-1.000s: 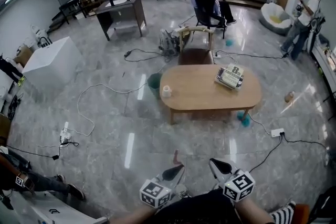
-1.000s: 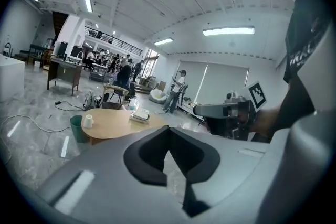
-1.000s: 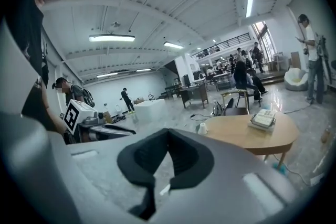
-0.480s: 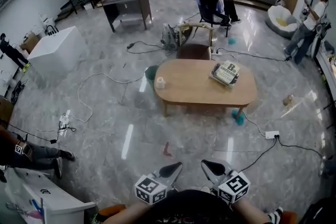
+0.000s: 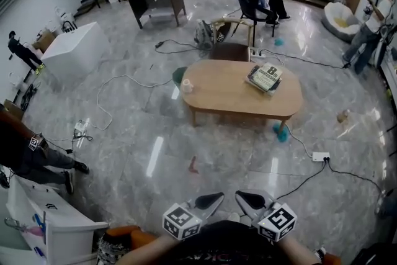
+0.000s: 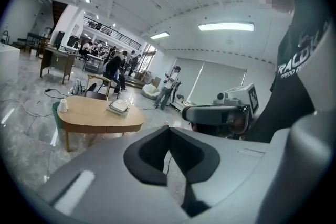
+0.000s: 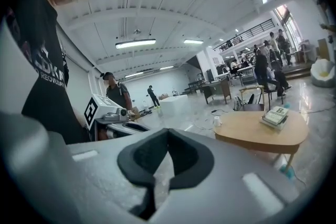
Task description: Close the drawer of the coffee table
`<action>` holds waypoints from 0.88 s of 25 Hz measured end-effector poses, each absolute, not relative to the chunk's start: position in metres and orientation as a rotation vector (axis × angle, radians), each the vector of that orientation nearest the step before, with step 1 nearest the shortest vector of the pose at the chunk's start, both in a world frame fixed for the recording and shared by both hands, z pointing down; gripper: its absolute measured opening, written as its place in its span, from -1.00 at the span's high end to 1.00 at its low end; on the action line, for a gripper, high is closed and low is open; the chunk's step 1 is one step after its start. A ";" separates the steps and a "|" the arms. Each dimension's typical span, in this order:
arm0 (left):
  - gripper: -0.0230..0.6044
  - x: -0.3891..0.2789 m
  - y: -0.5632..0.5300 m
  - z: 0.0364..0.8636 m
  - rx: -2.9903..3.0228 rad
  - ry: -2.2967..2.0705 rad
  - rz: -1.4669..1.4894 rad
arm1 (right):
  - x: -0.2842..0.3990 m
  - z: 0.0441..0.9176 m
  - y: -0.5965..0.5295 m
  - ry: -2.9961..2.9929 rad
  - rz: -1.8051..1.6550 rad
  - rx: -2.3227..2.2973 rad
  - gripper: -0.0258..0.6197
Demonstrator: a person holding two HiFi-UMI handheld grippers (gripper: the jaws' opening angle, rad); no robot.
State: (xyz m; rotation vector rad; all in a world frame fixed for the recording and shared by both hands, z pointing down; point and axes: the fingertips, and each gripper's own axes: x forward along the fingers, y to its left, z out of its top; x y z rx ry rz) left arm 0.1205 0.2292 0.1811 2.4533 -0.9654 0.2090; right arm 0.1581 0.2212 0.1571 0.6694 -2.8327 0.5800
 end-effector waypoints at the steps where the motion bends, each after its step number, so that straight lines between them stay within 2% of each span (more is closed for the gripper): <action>1: 0.91 0.127 0.231 0.181 2.447 -0.969 0.202 | 0.163 0.158 0.223 -2.838 0.590 0.663 0.92; 22: 0.91 0.162 0.263 0.178 2.405 -1.073 0.179 | 0.204 0.163 0.257 -2.858 0.643 0.582 0.92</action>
